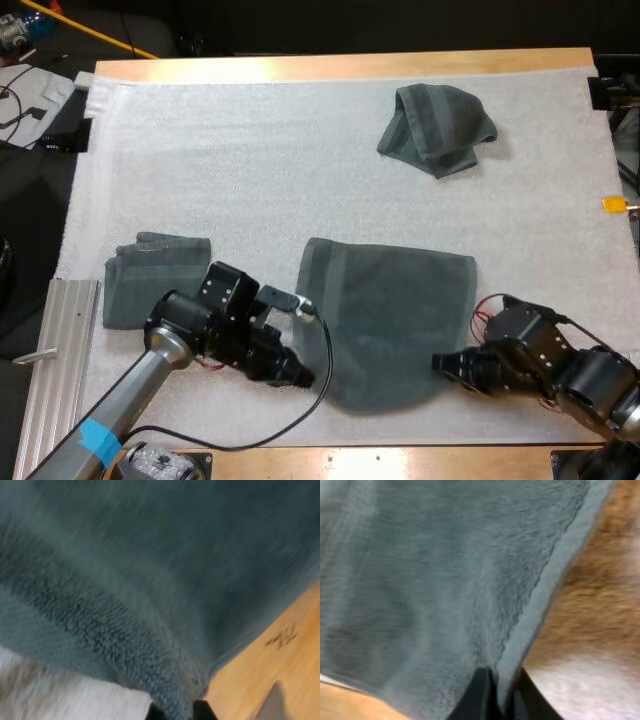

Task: Pick towel from pile, fold and stack

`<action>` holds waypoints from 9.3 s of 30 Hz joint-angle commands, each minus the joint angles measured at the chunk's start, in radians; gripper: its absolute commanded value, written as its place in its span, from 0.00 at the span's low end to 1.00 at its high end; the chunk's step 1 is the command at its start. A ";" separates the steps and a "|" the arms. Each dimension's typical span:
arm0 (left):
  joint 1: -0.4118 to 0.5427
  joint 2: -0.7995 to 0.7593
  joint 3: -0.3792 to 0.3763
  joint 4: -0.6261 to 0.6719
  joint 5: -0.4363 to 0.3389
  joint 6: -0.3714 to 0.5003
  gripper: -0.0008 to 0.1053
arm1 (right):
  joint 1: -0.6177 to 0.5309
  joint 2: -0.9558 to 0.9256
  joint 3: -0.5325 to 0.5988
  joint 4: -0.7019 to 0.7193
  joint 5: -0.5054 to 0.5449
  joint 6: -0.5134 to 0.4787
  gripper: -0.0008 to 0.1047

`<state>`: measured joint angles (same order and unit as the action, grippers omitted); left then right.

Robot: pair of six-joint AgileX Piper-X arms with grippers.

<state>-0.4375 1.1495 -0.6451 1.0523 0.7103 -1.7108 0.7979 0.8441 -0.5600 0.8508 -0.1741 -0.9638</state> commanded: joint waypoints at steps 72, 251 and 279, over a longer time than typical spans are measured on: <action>0.273 0.309 -0.070 -0.841 0.353 -0.534 0.53 | -0.470 0.336 -0.001 -0.827 -0.165 0.139 0.57; 0.177 -0.434 -0.077 -0.003 -0.117 -0.149 0.54 | -0.232 0.775 -0.424 -0.247 -0.182 -0.237 0.70; 0.181 -0.437 -0.076 0.003 -0.113 -0.140 0.54 | -0.109 0.697 -0.425 -0.333 -0.260 -0.201 0.64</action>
<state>-0.2562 0.7149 -0.7151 1.0526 0.5885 -1.8561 0.7001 1.6024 -0.9773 0.4999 -0.4266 -1.1395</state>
